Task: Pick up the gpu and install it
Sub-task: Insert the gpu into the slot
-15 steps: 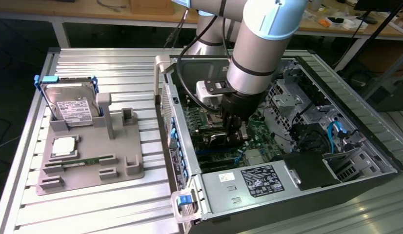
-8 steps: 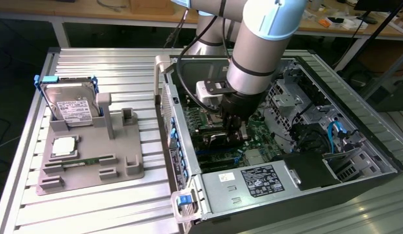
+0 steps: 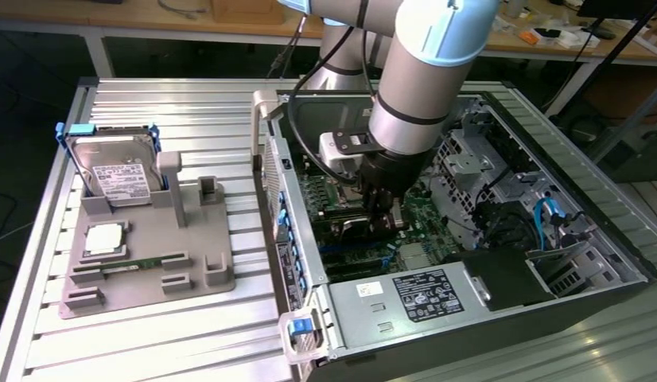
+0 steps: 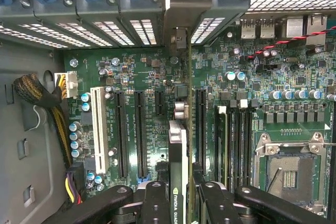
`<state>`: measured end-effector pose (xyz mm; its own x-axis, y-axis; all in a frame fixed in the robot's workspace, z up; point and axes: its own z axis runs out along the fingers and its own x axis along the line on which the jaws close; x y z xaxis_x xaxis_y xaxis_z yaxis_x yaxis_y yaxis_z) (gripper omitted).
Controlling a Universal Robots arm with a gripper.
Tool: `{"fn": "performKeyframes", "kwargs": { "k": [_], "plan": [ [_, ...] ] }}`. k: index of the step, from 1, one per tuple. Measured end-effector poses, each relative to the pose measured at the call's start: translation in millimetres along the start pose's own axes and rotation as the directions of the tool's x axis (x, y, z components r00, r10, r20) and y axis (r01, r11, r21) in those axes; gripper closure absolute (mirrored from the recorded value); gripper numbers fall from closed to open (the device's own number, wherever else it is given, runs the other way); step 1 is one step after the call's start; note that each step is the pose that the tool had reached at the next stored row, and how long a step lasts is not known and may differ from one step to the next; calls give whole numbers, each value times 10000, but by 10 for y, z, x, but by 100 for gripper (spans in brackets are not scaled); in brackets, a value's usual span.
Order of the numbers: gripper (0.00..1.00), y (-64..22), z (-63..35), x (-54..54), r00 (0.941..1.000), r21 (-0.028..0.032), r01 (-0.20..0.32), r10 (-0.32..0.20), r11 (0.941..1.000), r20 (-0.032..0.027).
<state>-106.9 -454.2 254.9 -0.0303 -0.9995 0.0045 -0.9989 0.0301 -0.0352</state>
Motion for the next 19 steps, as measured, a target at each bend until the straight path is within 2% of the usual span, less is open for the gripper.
{"fn": "performKeyframes", "kwargs": {
  "k": [6,17,19],
  "plan": [
    [73,0,10,0,10000,1,0,0,10000,7],
    [73,-2,-62,0,10000,1,0,0,10000,8],
    [73,-6,-61,0,10000,-49,2,-2,10000,13]
  ]
}}
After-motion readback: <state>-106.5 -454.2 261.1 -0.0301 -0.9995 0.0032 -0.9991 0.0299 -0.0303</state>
